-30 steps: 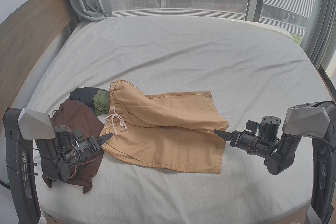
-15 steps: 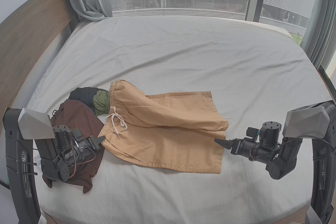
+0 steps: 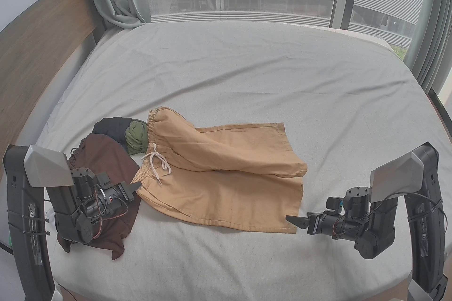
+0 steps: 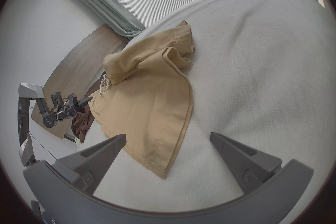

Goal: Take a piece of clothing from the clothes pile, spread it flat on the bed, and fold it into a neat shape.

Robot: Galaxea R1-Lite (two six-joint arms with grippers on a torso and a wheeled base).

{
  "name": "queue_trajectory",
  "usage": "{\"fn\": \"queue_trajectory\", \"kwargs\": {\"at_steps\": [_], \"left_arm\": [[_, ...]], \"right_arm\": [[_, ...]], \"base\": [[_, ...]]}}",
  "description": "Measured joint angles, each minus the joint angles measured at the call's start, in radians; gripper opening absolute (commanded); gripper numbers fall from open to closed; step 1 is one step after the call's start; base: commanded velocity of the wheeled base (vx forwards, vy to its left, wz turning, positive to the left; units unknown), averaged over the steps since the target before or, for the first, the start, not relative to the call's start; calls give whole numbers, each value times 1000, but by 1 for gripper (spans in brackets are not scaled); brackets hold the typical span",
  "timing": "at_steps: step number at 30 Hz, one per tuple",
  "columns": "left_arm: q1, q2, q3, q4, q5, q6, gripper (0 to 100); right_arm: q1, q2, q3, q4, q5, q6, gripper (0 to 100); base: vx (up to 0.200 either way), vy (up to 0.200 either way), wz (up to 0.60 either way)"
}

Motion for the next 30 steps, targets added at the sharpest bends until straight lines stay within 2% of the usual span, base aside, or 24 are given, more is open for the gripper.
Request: {"fn": "queue_trajectory", "kwargs": {"at_steps": [9,19,20,30], "left_arm": [[-6,0,4,-13,0,1,0],[-9,0,2,-13,0,1,0],[-9,0,2,-13,0,1,0],[-5,1,1,-13,0,1,0]], "right_arm": [[58,32,9,-4,-5,19,100],[106,35,1,3,-13,163,100],[107,35,0,3,-13,170,0],[111,34,-3,7,-47,177,0]], "base": [[0,0,0],[0,0,0],[0,0,0],[0,0,0]]}}
